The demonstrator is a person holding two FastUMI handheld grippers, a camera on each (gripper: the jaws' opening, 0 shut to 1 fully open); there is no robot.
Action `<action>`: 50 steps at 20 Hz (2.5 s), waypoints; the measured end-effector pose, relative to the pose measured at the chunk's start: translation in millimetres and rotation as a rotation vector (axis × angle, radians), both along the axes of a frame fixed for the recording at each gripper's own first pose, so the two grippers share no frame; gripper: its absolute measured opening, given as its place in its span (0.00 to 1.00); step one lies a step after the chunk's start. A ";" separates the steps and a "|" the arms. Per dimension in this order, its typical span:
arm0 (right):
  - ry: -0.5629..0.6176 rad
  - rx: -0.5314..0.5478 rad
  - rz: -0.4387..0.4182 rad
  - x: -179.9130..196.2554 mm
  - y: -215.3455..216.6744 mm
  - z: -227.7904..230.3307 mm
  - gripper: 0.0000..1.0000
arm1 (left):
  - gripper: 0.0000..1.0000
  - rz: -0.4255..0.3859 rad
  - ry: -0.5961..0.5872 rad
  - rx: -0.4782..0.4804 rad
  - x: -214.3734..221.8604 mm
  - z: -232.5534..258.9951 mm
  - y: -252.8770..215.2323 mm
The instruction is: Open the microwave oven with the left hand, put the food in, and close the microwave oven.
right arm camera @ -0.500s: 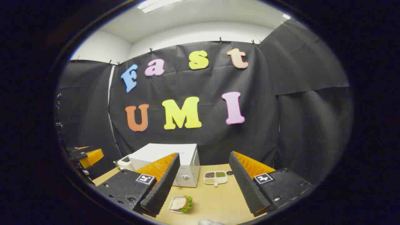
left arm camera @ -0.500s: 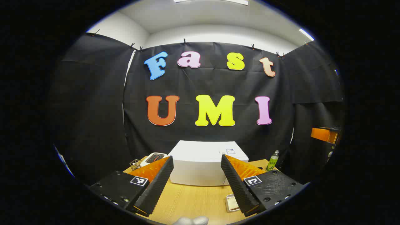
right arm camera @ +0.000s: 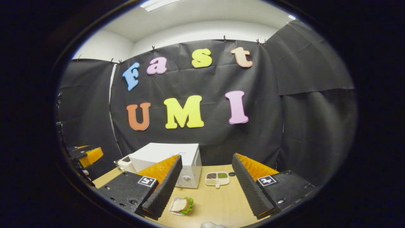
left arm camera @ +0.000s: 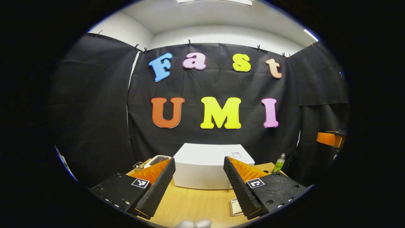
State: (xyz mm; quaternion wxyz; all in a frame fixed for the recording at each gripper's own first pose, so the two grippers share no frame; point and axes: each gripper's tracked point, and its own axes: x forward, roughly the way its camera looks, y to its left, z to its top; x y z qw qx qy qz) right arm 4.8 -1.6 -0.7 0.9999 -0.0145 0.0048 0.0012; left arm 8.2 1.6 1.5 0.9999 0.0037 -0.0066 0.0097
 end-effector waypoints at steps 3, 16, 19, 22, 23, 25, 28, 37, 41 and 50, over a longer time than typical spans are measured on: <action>-0.004 0.000 0.002 -0.4 -1.6 0.3 0.92 | 0.95 -0.005 -0.002 0.012 4.5 -2.9 -4.1; 0.023 -0.013 -0.093 -5.6 -33.3 -9.4 1.00 | 0.96 -0.108 0.091 0.045 116.0 -147.8 -46.8; 0.038 -0.029 -0.137 -7.3 -41.7 -15.2 0.92 | 0.95 -0.149 0.098 0.054 148.6 -170.9 -76.9; 0.059 -0.012 -0.175 -4.8 -48.2 -21.9 0.92 | 0.95 -0.184 0.141 0.061 181.7 -201.5 -106.6; 0.061 -0.007 -0.191 -3.6 -51.5 -22.3 0.92 | 0.95 -0.195 0.160 0.063 190.8 -211.1 -115.9; 0.071 0.000 -0.210 0.1 -54.9 -26.9 1.00 | 0.95 -0.218 0.174 0.067 204.9 -224.5 -131.9; 0.090 -0.002 -0.224 8.3 -55.8 -31.6 0.92 | 0.94 -0.238 0.183 0.094 223.9 -235.9 -146.8; 0.107 -0.043 -0.193 29.8 -42.1 -28.6 0.92 | 0.25 -0.260 0.159 0.052 244.2 -229.2 -159.9; 0.111 -0.041 -0.186 29.4 -41.2 -32.0 0.92 | 0.11 -0.254 0.179 0.020 240.2 -230.5 -157.6; 0.098 -0.098 -0.125 29.7 -25.5 -33.0 0.92 | 0.07 -0.335 0.176 0.022 184.4 -231.2 -143.8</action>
